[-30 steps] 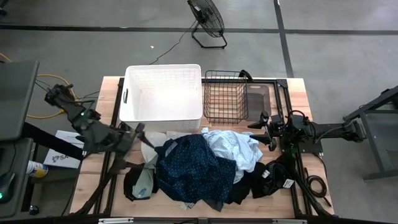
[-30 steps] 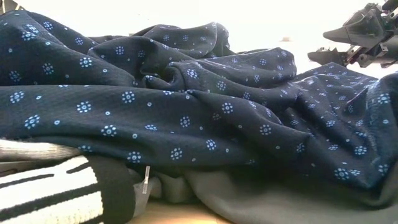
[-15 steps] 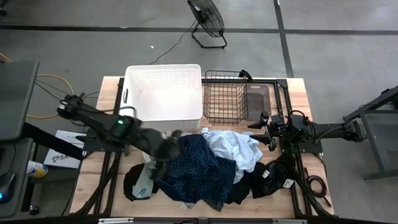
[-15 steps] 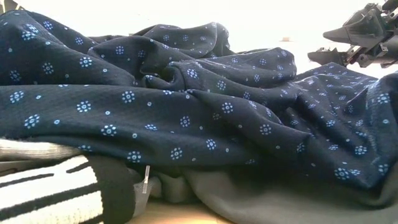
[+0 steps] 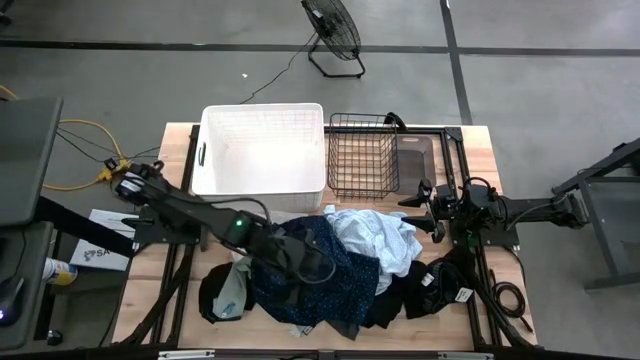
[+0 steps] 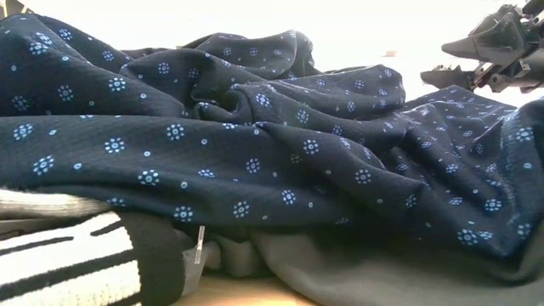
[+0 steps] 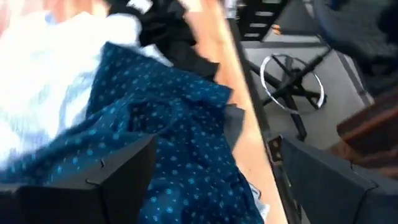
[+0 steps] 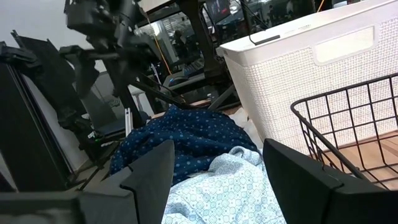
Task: Pick & Place Cloths
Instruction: Put the dark blue shirt into the white laundry organizer
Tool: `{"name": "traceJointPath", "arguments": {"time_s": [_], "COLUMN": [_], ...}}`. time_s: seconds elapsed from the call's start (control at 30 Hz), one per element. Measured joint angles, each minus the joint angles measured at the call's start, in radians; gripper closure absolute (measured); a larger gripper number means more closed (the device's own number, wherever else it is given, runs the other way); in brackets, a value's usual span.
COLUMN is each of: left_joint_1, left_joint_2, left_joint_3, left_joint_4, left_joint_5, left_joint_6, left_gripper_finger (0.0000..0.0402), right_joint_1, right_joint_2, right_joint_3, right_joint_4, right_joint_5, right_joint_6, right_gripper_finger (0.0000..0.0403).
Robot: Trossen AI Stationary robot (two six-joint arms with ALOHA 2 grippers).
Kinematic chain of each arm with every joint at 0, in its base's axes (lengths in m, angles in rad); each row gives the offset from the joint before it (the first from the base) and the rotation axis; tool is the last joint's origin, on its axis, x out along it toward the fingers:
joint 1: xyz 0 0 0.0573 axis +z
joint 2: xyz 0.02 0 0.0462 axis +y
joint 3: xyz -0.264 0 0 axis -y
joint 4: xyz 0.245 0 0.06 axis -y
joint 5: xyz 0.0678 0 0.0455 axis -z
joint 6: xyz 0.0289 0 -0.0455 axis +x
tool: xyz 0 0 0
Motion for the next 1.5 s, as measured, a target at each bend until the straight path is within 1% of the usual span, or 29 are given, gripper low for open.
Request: {"name": "traceJointPath", "arguments": {"time_s": [0.13,0.17,0.33,0.4,0.47,0.7,0.83,1.03,1.2,1.27,1.37,1.43,1.5], "left_joint_1": [0.032,0.038,0.056,0.057,0.056,0.055,0.055,0.055,0.055,0.055,0.055,0.055,0.055], "left_joint_2": [0.031,0.035,0.047,0.049,0.049,0.048,0.048,0.048,0.078,0.091,0.108,0.119,0.124], "left_joint_3": [0.0,0.001,0.001,-0.002,-0.001,-0.001,-0.001,-0.001,-0.003,0.0,-0.003,-0.001,-0.003], "left_joint_4": [-0.029,-0.044,-0.174,-0.241,-0.268,-0.407,-0.486,-0.512,-0.53,-0.508,-0.521,-0.5,-0.522], "left_joint_5": [-0.026,-0.046,-0.116,-0.13,-0.143,-0.146,-0.143,-0.143,-0.141,-0.143,-0.143,-0.144,-0.144], "left_joint_6": [-0.098,-0.127,-0.272,-0.326,-0.384,-0.672,-0.804,-0.869,-0.907,-0.926,-0.929,-0.929,-0.929], "left_gripper_finger": [0.0064,0.0064,0.0064,0.0064,0.0064,0.0064,0.0064,0.0064,0.0064,0.0064,0.0064,0.0064,0.0064], "right_joint_1": [0.0,0.0,0.0,0.0,0.0,0.0,0.0,0.0,0.0,0.0,0.0,0.0,0.0], "right_joint_2": [0.0,0.0,0.0,0.0,0.0,0.0,0.0,0.0,0.0,0.0,0.001,0.002,0.004], "right_joint_3": [0.0,0.0,0.0,0.0,0.0,0.0,0.0,0.0,0.0,0.0,0.0,0.0,0.0], "right_joint_4": [0.0,0.0,-0.003,-0.006,-0.005,-0.006,-0.006,-0.007,-0.007,-0.007,-0.009,-0.011,-0.008], "right_joint_5": [0.0,0.0,0.0,0.0,0.0,0.0,0.0,0.0,0.0,0.0,0.0,0.0,0.0], "right_joint_6": [0.0,0.0,0.0,0.0,0.0,0.0,0.0,0.0,0.0,0.0,0.0,0.0,0.0], "right_gripper_finger": [0.0165,0.0165,0.0165,0.0165,0.0165,0.0165,0.0165,0.0165,0.0165,0.0165,0.0165,0.0165,0.0165]}}
